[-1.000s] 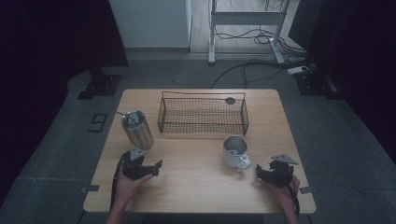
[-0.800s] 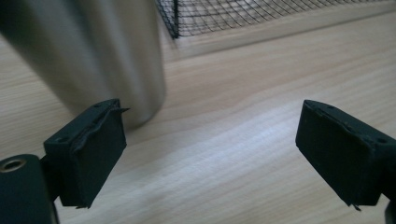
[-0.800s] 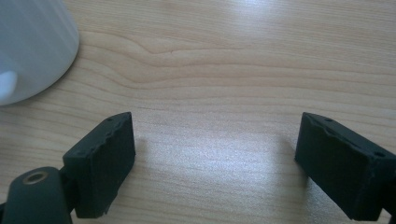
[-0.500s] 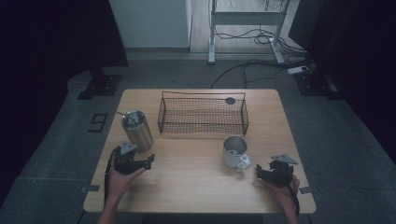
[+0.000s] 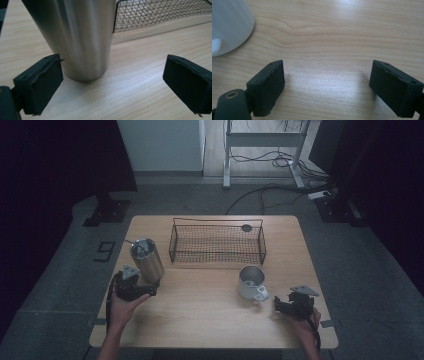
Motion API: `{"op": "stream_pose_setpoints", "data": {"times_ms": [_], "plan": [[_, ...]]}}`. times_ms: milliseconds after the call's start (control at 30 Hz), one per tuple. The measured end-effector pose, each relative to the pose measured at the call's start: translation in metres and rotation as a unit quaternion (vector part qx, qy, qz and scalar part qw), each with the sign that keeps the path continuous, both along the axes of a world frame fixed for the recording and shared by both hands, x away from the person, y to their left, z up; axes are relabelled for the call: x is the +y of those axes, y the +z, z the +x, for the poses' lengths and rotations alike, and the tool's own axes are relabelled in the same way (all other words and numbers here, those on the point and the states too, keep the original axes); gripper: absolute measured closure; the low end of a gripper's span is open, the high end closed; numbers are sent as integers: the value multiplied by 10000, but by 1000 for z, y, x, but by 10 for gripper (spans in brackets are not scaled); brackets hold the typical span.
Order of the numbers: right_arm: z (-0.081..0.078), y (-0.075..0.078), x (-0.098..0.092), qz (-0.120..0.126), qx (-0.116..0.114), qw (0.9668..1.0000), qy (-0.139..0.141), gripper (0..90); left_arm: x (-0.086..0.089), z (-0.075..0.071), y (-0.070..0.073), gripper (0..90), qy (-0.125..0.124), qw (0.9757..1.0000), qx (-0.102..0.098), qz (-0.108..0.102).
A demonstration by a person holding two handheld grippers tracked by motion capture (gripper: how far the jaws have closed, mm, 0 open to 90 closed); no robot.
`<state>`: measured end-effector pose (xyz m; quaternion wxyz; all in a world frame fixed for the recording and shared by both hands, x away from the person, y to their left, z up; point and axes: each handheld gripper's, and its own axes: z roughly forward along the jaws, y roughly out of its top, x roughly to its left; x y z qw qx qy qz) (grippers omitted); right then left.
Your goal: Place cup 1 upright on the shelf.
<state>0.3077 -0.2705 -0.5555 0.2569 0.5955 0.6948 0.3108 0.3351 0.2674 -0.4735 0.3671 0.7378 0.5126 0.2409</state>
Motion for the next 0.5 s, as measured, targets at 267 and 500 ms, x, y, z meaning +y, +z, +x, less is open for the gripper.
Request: {"op": "stream_pose_setpoints", "data": {"times_ms": [267,500], "plan": [[0,0,0,2,2,10000,-1,125,5,10,6,21,130,9999,-112,12],[0,0,0,8,5,10000,4,125,6,19,6,17,138,9998,-142,-19]]}}
